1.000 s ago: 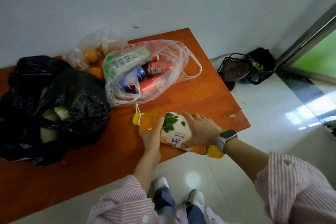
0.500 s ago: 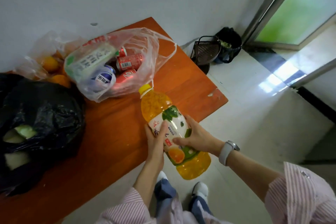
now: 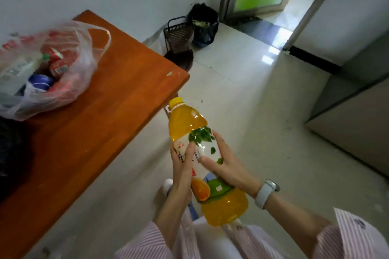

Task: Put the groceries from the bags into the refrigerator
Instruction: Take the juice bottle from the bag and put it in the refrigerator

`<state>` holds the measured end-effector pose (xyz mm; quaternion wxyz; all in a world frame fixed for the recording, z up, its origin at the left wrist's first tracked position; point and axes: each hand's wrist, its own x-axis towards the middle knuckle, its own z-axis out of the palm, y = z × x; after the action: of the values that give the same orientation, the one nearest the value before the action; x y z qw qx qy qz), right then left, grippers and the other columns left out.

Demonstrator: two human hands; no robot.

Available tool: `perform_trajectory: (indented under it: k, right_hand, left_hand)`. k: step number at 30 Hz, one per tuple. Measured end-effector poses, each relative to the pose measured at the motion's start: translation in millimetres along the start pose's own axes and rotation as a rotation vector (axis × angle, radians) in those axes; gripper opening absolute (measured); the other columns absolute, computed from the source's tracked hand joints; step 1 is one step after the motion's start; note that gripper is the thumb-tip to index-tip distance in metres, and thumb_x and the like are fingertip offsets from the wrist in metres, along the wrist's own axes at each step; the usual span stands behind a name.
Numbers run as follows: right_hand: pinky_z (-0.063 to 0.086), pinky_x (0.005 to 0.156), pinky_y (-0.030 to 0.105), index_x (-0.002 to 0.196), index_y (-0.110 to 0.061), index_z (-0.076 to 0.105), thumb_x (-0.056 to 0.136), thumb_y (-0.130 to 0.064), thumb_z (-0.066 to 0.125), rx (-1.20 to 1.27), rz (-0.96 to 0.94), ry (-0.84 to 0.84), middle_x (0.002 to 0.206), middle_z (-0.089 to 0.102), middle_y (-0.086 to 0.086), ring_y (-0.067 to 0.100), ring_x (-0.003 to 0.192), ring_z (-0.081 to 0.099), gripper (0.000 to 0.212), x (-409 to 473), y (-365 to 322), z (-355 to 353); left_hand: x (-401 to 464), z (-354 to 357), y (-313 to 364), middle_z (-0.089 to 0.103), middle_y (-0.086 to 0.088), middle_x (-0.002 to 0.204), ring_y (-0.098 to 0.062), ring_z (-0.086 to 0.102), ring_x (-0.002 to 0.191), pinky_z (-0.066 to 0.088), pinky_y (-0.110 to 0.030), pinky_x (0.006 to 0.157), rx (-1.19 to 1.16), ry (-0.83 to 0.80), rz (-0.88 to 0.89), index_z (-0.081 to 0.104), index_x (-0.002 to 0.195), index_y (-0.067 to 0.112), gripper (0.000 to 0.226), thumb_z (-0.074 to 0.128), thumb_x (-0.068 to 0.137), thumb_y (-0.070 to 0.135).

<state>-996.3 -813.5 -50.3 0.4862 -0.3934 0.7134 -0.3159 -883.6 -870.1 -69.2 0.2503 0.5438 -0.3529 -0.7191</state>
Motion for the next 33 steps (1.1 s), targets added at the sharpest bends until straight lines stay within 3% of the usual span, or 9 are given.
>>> perform_trajectory:
  k: [2, 5, 10, 14, 19, 21, 24, 28, 33]
  right_hand:
    - [0.037, 0.101, 0.031, 0.141, -0.041, 0.008, 0.084, -0.056, 0.052, 0.089, 0.008, 0.125, 0.133, 0.031, -0.018, 0.005, 0.117, 0.039, 0.073, -37, 28, -26]
    - [0.053, 0.088, 0.037, 0.129, -0.046, 0.022, 0.089, -0.047, 0.047, 0.291, 0.049, 0.384, 0.129, 0.053, -0.001, 0.013, 0.104, 0.060, 0.047, -100, 72, -73]
    - [0.050, 0.093, 0.044, 0.142, -0.031, 0.017, 0.089, -0.047, 0.045, 0.444, 0.129, 0.720, 0.134, 0.049, 0.005, 0.019, 0.112, 0.056, 0.063, -184, 130, -142]
    - [0.043, 0.102, 0.047, 0.145, -0.032, 0.012, 0.083, -0.061, 0.045, 0.531, 0.183, 0.945, 0.145, 0.037, 0.002, 0.020, 0.125, 0.046, 0.076, -226, 169, -189]
    - [0.049, 0.095, 0.038, 0.143, -0.033, 0.015, 0.091, -0.053, 0.035, 0.636, 0.142, 1.199, 0.138, 0.045, -0.001, 0.012, 0.116, 0.054, 0.059, -258, 203, -261]
    - [0.053, 0.079, 0.019, 0.138, -0.034, 0.023, 0.098, -0.038, 0.030, 0.636, 0.082, 1.308, 0.119, 0.055, -0.011, -0.005, 0.096, 0.060, 0.041, -268, 212, -301]
    - [0.049, 0.063, 0.009, 0.135, -0.032, 0.024, 0.099, -0.028, 0.025, 0.600, 0.033, 1.418, 0.103, 0.055, -0.017, -0.011, 0.079, 0.061, 0.036, -278, 218, -372]
    - [0.053, 0.063, 0.018, 0.138, -0.030, 0.024, 0.098, -0.039, 0.027, 0.507, 0.001, 1.509, 0.107, 0.059, -0.002, 0.002, 0.082, 0.064, 0.041, -295, 216, -467]
    - [0.057, 0.075, 0.048, 0.132, -0.037, 0.028, 0.085, -0.058, 0.031, 0.447, -0.080, 1.621, 0.106, 0.062, 0.002, 0.019, 0.087, 0.066, 0.052, -333, 215, -573]
  left_hand:
    - [-18, 44, -16, 0.059, -0.003, 0.111, -0.021, 0.064, 0.092, 0.055, -0.030, 0.065, 0.057, -0.092, 0.002, 0.028, 0.133, 0.033, 0.064, 0.058, 0.078, 0.045]
    - [-53, 119, -46, 0.060, -0.003, 0.113, -0.020, 0.065, 0.093, 0.057, -0.035, 0.074, 0.247, -0.307, 0.059, 0.030, 0.129, 0.035, 0.064, 0.060, 0.074, 0.049]
    - [-98, 233, -89, 0.060, 0.002, 0.114, -0.019, 0.065, 0.094, 0.055, -0.044, 0.083, 0.505, -0.563, 0.095, 0.029, 0.128, 0.040, 0.081, 0.058, 0.059, 0.071]
    - [-123, 313, -115, 0.061, 0.008, 0.104, -0.017, 0.065, 0.090, 0.055, -0.045, 0.082, 0.602, -0.729, 0.117, 0.031, 0.128, 0.034, 0.073, 0.061, 0.069, 0.064]
    - [-143, 422, -135, 0.062, 0.011, 0.100, -0.012, 0.066, 0.085, 0.057, -0.035, 0.075, 0.736, -0.898, 0.233, 0.034, 0.120, 0.037, 0.056, 0.056, 0.075, 0.062]
    - [-151, 472, -136, 0.062, 0.011, 0.097, -0.004, 0.064, 0.078, 0.053, -0.020, 0.063, 0.770, -0.970, 0.332, 0.035, 0.117, 0.034, 0.040, 0.055, 0.085, 0.049]
    - [-159, 551, -129, 0.064, 0.007, 0.100, -0.007, 0.064, 0.078, 0.054, -0.024, 0.064, 0.777, -1.053, 0.442, 0.033, 0.123, 0.033, 0.046, 0.053, 0.085, 0.052]
    - [-175, 650, -109, 0.055, 0.018, 0.091, -0.001, 0.057, 0.076, 0.044, -0.017, 0.060, 0.734, -1.101, 0.526, 0.030, 0.132, 0.029, 0.052, 0.050, 0.088, 0.049]
    - [-213, 758, -90, 0.062, 0.009, 0.090, -0.009, 0.064, 0.075, 0.051, -0.026, 0.063, 0.659, -1.177, 0.624, 0.035, 0.126, 0.030, 0.047, 0.052, 0.087, 0.049]
